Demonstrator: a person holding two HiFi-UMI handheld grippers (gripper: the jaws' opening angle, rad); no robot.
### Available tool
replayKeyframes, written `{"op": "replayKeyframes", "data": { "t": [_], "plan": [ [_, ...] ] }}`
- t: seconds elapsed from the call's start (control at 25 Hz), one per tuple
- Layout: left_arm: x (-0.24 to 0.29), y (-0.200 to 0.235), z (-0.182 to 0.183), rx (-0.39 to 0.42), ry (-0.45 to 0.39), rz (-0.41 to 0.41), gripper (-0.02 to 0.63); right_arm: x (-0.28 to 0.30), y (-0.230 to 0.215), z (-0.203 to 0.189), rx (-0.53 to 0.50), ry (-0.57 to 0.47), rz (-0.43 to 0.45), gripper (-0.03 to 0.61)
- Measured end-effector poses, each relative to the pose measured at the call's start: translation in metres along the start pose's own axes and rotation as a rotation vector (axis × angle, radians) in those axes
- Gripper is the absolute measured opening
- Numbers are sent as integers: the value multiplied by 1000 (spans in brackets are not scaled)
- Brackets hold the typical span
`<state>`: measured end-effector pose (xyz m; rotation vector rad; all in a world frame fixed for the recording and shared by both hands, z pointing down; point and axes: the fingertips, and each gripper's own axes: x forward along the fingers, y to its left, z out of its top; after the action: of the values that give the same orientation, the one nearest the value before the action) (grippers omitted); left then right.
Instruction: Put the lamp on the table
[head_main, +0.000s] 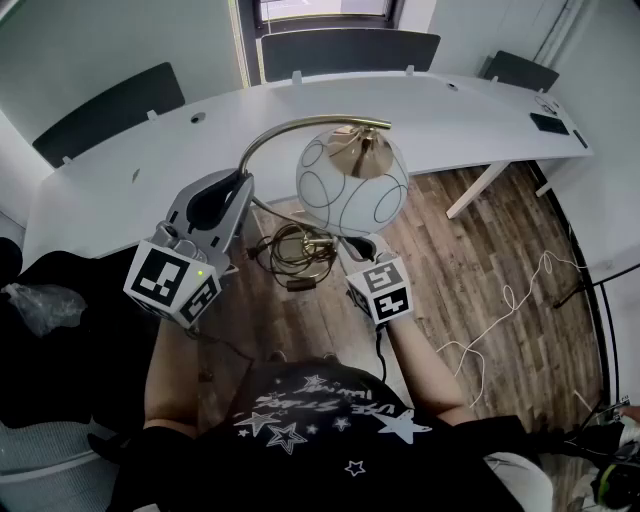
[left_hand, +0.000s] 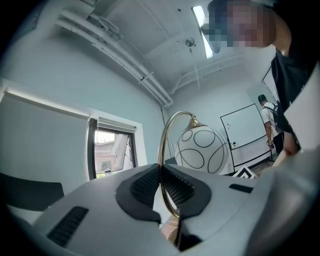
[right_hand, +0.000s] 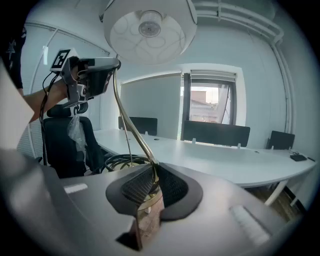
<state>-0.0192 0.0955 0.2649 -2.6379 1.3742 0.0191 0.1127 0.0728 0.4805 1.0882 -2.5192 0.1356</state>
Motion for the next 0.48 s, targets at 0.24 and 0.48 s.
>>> {"op": "replayKeyframes", "data": {
  "t": [0.24, 0.48],
  "plan": [
    [-9, 8, -6, 2, 12, -35, 33, 8, 11, -1, 56, -3, -18, 40],
    [-24, 10, -15, -22, 12, -49, 33, 6, 25, -9, 50, 15, -30, 40]
  ]
}}
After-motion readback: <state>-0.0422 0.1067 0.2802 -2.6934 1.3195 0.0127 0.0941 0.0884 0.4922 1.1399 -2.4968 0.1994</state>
